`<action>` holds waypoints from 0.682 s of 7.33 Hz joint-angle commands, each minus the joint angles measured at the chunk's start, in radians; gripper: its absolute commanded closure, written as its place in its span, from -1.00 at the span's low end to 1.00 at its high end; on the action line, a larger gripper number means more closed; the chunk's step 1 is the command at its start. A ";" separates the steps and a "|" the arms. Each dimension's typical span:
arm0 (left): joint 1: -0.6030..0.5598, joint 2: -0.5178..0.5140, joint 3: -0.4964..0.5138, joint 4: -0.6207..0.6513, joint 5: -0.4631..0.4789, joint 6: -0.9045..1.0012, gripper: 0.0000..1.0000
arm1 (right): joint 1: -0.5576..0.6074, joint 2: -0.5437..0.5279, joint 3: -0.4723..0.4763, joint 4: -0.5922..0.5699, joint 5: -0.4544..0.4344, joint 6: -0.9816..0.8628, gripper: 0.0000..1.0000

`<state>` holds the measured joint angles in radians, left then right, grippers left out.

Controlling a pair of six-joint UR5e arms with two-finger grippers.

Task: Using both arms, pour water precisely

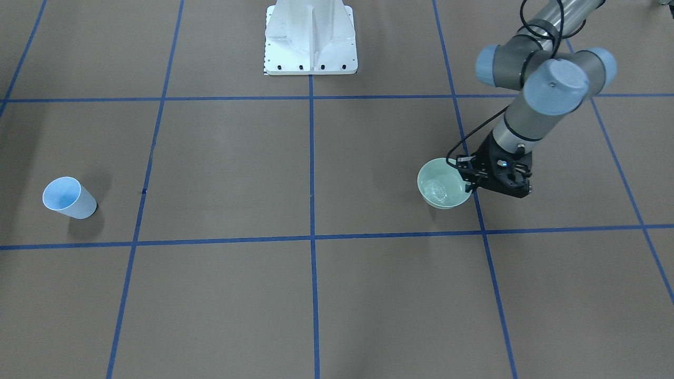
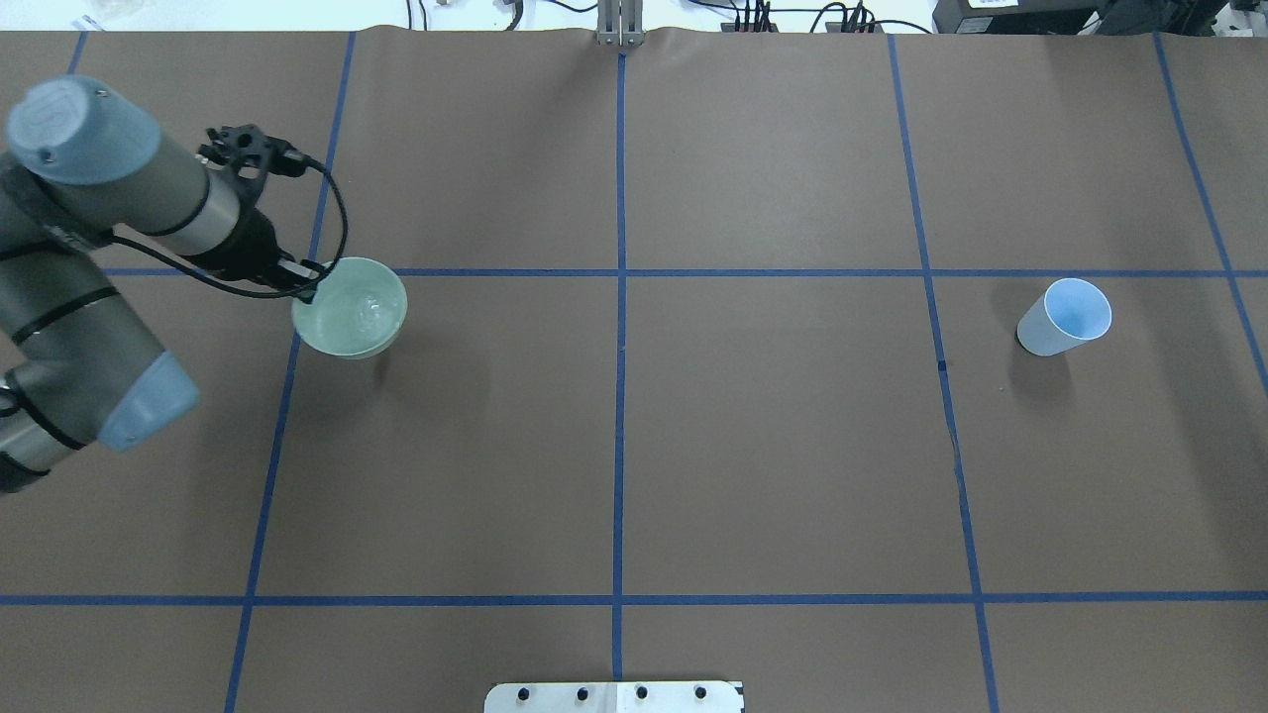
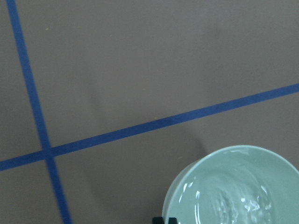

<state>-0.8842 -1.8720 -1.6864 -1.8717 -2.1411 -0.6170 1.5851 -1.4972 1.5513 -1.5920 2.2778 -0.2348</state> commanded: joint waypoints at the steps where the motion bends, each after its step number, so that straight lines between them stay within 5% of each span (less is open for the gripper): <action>1: -0.117 0.141 0.008 -0.053 -0.086 0.220 1.00 | -0.001 0.002 0.001 0.001 -0.001 -0.001 -1.00; 5: -0.191 0.241 0.036 -0.063 -0.128 0.421 1.00 | -0.001 -0.001 0.000 0.021 -0.003 -0.001 -1.00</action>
<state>-1.0635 -1.6538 -1.6622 -1.9287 -2.2643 -0.2417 1.5846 -1.4978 1.5510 -1.5724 2.2755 -0.2352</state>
